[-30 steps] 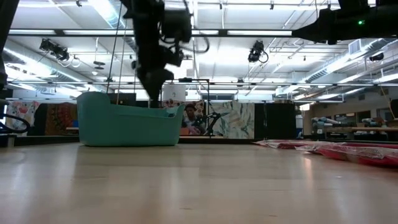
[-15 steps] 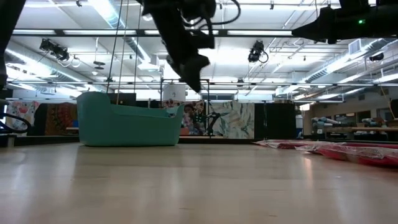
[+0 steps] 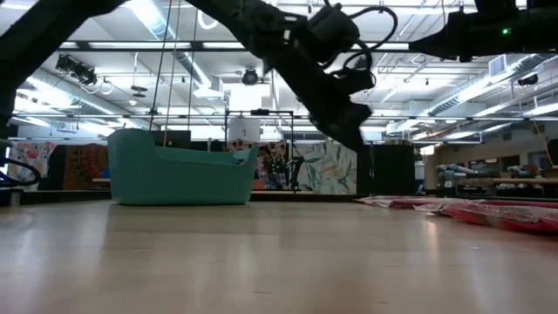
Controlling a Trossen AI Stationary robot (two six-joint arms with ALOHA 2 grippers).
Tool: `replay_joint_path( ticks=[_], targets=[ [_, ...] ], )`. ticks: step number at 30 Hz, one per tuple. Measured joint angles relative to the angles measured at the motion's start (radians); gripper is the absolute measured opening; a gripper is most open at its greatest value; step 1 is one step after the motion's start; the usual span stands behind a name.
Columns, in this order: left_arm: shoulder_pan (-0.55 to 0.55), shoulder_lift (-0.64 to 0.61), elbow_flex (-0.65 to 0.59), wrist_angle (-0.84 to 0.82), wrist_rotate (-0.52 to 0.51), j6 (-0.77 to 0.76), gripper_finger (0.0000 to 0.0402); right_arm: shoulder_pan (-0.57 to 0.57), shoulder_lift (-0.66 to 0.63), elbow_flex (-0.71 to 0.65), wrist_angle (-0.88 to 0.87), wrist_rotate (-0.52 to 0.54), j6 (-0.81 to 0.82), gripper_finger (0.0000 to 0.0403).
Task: Sort popcorn bags into baskets
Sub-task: Put the popcorn bag into the bin
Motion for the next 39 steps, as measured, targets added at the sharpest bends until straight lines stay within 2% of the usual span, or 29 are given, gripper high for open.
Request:
replay_joint_path(
  ticks=[6, 10, 15, 18, 22, 25, 33, 39],
  targets=[
    [0.041, 0.106, 0.051, 0.164, 0.150, -0.046, 0.0141, -0.001, 0.000, 0.000, 0.001, 0.003, 0.000, 0.0011],
    [0.059, 0.164, 0.108, 0.144, 0.180, -0.072, 0.0141, -0.003, 0.000, 0.000, -0.004, 0.024, 0.000, 0.0011],
    [0.056, 0.156, 0.116, 0.026, 0.135, -0.065, 0.0141, -0.022, 0.000, 0.000, -0.112, 0.267, 0.001, 0.0009],
    [0.055, 0.113, 0.116, -0.068, 0.092, -0.068, 0.0141, -0.048, 0.001, 0.001, -0.160, 0.298, 0.052, 0.0006],
    [0.047, 0.032, 0.052, -0.101, 0.019, -0.050, 0.0138, -0.104, 0.037, 0.051, -0.355, 0.227, 0.199, 0.0004],
    [0.035, -0.046, -0.034, -0.097, -0.046, -0.046, 0.0124, -0.178, 0.088, 0.087, -0.468, 0.088, 0.310, 0.0004],
    [-0.002, -0.255, -0.257, -0.064, -0.104, -0.099, 0.0088, -0.388, 0.276, 0.145, -0.532, -0.181, 0.470, 0.0005],
    [-0.050, -0.385, -0.325, -0.113, -0.160, -0.136, 0.0078, -0.504, 0.487, 0.197, -0.549, -0.280, 0.530, 0.0007]
  ],
)
